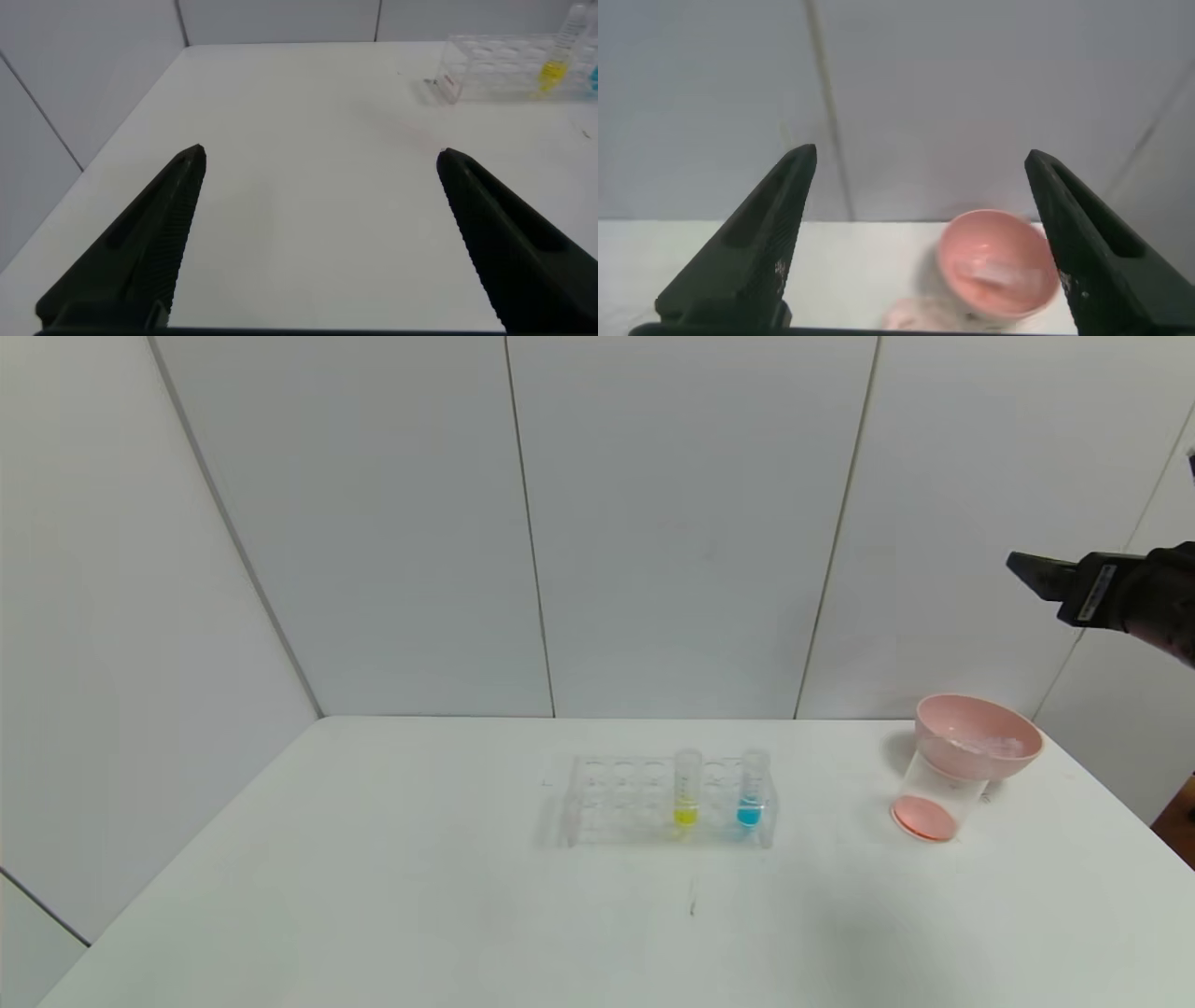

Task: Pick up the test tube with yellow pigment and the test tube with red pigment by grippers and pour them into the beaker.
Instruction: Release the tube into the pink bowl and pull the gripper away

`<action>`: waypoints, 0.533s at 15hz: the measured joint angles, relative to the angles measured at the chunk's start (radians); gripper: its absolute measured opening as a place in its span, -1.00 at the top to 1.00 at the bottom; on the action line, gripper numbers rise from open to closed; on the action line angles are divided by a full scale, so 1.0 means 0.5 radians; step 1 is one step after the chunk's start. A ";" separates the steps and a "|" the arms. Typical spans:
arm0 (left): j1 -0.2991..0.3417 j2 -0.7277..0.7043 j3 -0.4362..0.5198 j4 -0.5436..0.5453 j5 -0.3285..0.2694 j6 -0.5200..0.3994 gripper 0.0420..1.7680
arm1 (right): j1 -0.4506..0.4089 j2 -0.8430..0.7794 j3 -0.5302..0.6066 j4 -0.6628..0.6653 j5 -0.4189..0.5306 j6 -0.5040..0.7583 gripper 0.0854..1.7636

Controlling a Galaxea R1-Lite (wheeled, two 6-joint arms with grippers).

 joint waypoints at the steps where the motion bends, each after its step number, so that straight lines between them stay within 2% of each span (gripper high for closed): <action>1: 0.000 0.000 0.000 -0.001 0.000 0.000 -1.00 | 0.168 -0.114 0.097 0.050 -0.046 0.046 -0.81; 3: 0.000 0.000 0.000 0.000 0.001 0.000 -1.00 | 0.550 -0.294 0.349 0.074 -0.180 0.122 -0.84; 5: 0.000 0.000 0.000 0.001 0.000 0.000 -1.00 | 0.926 -0.405 0.595 0.006 -0.390 0.197 -0.86; 8: 0.000 0.000 0.000 0.000 0.000 0.000 -1.00 | 1.295 -0.431 0.983 -0.348 -0.690 0.261 -0.89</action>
